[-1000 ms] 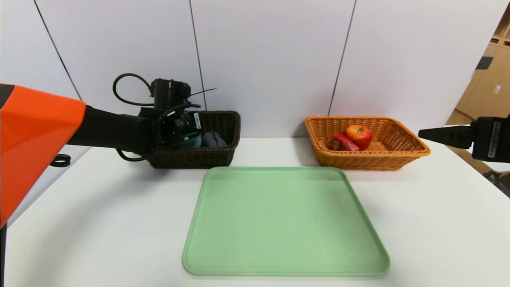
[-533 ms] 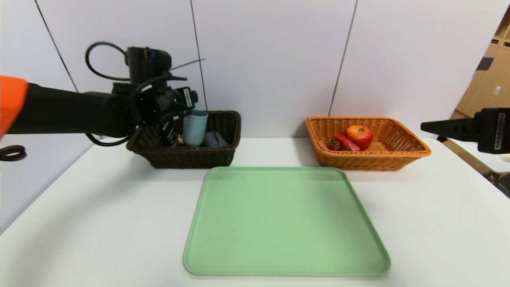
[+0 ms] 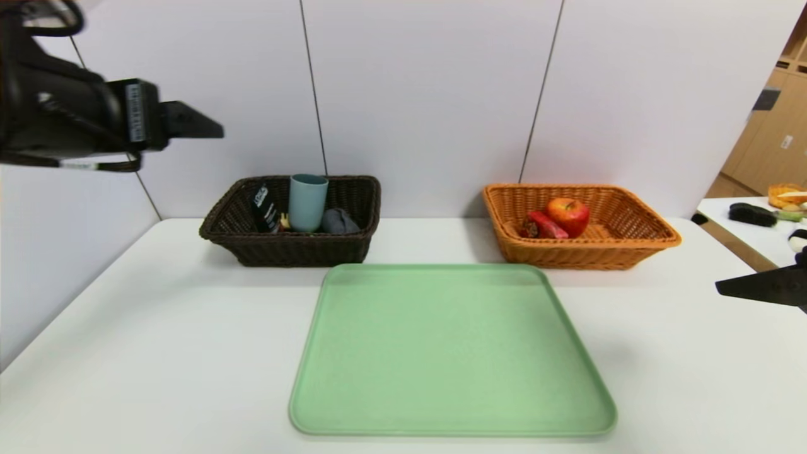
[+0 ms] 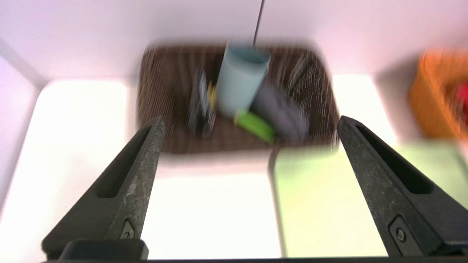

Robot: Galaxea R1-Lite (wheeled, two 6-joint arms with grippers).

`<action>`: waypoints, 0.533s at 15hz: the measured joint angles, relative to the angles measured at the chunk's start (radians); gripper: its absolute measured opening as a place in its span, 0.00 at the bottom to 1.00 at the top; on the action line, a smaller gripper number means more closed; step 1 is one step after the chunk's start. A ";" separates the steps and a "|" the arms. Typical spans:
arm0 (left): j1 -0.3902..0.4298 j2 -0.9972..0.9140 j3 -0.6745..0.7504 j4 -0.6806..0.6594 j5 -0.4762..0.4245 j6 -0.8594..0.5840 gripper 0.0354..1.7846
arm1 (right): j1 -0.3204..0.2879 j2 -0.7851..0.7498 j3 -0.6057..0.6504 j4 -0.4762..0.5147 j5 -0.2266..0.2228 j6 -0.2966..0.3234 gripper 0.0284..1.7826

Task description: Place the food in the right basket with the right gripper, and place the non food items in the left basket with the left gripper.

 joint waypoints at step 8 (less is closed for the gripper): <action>0.193 -0.584 0.379 0.349 0.094 0.016 0.94 | -0.033 -0.304 0.247 -0.086 -0.032 0.034 0.95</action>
